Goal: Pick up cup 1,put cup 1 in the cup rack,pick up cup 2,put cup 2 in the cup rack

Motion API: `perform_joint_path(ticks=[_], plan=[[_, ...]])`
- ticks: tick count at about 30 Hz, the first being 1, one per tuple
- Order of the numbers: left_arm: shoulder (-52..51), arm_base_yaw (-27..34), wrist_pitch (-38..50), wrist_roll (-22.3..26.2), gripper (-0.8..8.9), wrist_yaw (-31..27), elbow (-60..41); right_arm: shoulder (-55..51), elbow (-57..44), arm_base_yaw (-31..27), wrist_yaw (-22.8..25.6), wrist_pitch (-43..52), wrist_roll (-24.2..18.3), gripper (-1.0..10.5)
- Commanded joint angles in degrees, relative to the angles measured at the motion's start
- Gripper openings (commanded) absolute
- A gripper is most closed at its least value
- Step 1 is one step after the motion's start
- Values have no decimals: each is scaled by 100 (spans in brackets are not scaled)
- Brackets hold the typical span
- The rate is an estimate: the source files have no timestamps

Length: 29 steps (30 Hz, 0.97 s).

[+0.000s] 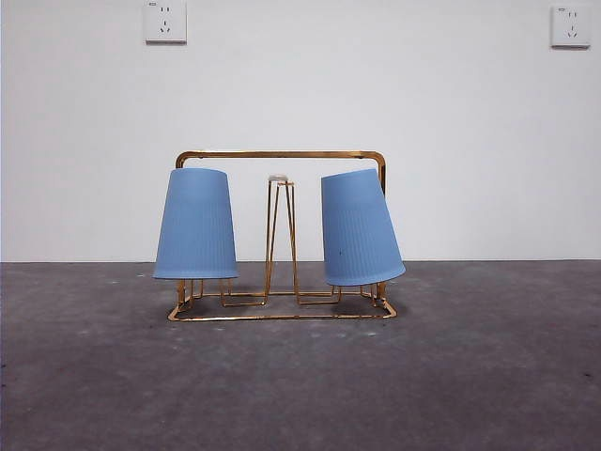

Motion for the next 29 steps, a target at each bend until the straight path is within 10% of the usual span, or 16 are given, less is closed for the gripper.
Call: perform_joint_path(ticks=[1, 29], plan=[[-15, 13, 52, -146, -3, 50, -61, 2, -26, -4, 9, -131, 48, 2], [92, 13, 83, -142, -3, 35, -61, 2, -24, -24, 33, -122, -39, 2]])
